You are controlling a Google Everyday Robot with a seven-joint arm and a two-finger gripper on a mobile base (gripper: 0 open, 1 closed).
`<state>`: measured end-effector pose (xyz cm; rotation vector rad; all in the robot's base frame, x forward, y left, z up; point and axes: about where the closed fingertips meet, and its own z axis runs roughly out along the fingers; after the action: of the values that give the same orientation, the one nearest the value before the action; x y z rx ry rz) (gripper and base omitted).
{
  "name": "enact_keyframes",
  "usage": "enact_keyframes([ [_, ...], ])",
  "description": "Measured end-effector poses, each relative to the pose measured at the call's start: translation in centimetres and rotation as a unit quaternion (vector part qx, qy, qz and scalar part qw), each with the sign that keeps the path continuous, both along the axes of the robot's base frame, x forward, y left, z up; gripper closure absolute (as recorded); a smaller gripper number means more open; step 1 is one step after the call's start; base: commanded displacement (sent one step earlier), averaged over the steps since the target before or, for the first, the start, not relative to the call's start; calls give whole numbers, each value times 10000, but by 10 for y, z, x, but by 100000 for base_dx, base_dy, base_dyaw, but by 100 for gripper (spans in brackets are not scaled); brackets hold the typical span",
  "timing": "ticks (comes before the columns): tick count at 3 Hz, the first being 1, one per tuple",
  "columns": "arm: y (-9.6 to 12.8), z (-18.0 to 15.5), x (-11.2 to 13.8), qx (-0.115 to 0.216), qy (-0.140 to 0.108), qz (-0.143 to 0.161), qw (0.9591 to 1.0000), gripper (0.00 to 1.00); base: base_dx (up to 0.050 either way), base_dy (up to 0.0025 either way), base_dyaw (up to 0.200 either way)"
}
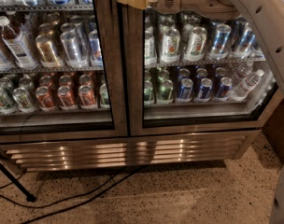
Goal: Open right fridge door
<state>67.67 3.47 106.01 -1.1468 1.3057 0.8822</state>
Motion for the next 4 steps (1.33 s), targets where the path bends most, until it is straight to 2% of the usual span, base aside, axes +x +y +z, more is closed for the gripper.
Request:
enact_keyframes([
  [4, -1, -1, -1, 73, 110, 21, 9999, 100, 0, 0, 0],
])
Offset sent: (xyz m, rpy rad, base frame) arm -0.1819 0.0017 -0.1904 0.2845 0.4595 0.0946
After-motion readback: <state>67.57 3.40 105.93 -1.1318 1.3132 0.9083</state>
